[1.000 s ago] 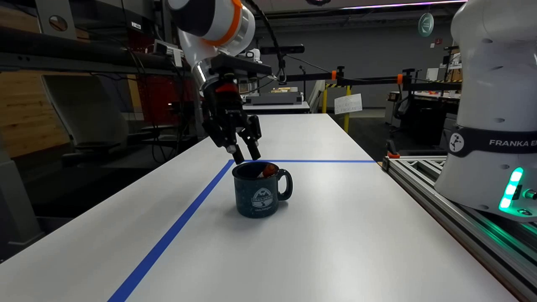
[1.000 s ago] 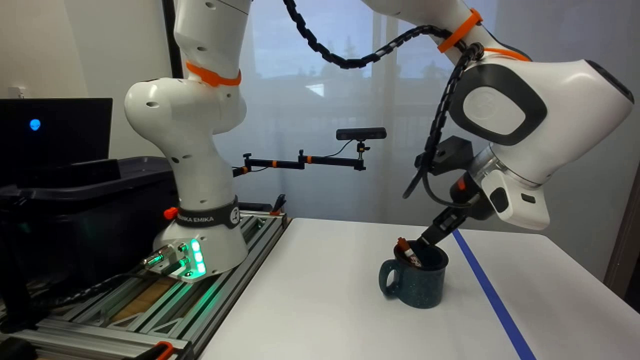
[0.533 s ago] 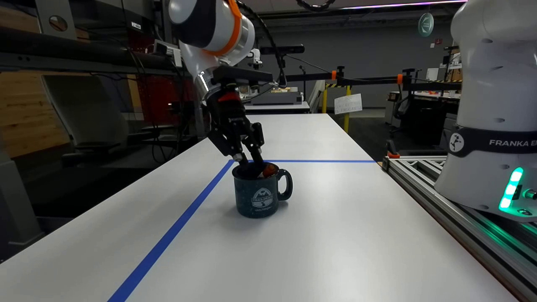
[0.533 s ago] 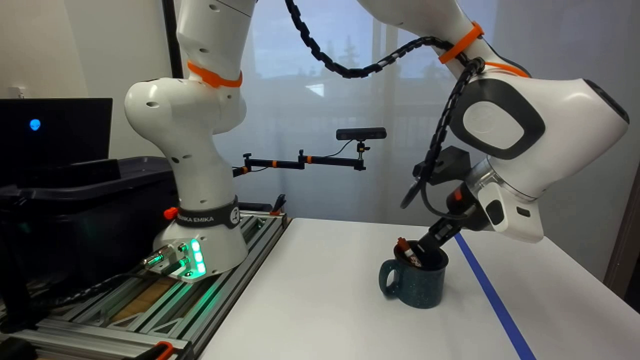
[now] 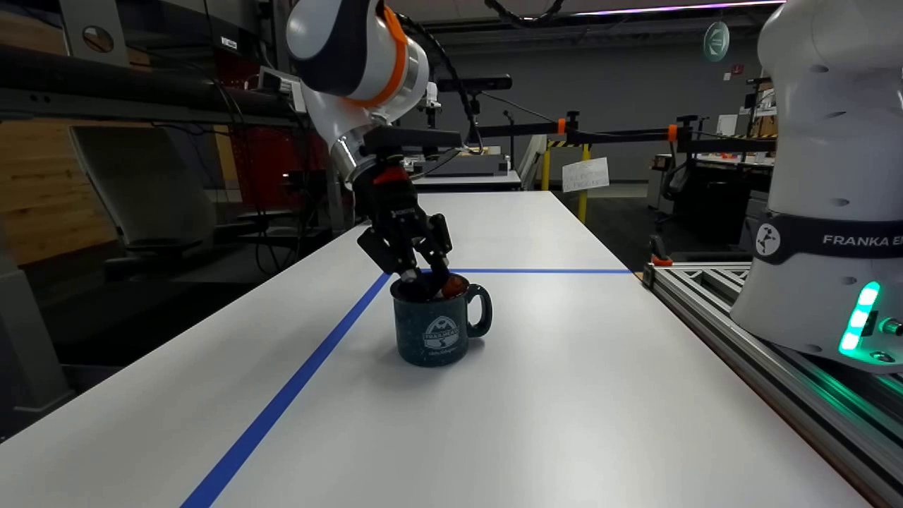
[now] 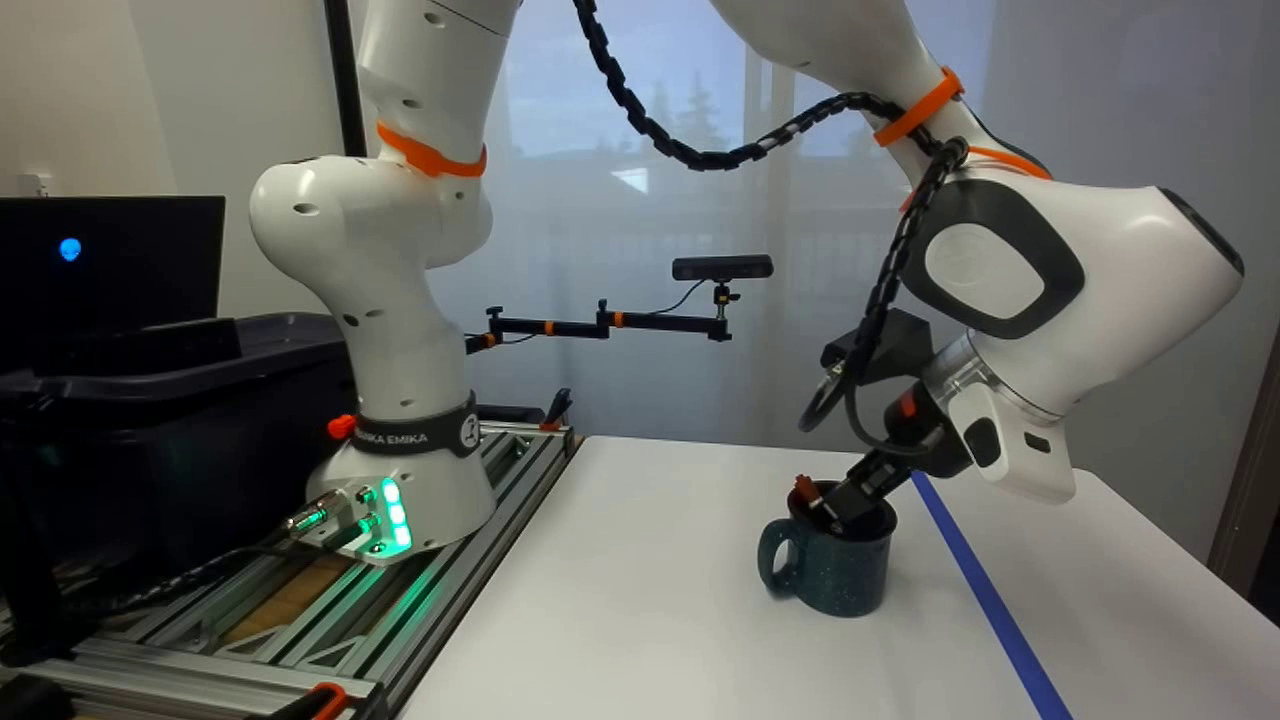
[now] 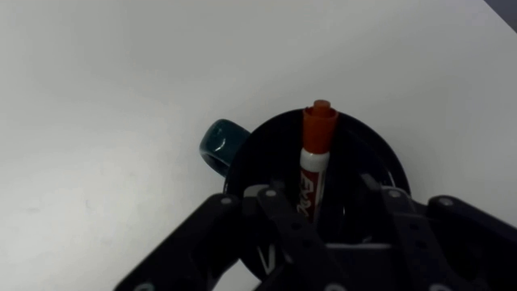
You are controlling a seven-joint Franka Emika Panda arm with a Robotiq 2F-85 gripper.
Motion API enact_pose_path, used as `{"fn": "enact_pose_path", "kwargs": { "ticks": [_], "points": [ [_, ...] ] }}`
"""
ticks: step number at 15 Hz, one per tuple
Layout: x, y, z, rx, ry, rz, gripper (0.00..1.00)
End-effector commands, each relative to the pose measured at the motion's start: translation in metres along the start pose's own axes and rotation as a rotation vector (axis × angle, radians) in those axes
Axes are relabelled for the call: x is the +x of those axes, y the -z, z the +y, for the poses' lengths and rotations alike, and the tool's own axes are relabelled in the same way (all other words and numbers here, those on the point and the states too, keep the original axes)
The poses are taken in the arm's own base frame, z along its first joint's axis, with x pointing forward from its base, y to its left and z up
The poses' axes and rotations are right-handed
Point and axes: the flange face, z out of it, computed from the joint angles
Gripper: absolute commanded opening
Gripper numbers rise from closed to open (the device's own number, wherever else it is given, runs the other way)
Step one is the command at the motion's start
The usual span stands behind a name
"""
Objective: Remove the marker from the cup
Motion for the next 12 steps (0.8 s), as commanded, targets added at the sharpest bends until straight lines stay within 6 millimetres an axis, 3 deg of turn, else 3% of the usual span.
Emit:
{"fn": "enact_pose_path", "kwargs": {
  "ticks": [1,4,5,7,12],
  "points": [
    [0.002,-0.004,-0.007,-0.026,-0.004,0.002,0.43],
    [0.002,-0.009,-0.009,-0.033,0.002,-0.005,0.31],
    [0.003,-0.01,-0.01,-0.036,0.011,-0.01,0.14],
    [0.0,-0.007,-0.009,-0.032,0.019,-0.021,0.0],
    [-0.033,0.033,0.004,0.005,0.08,-0.067,0.05]
  ]
}}
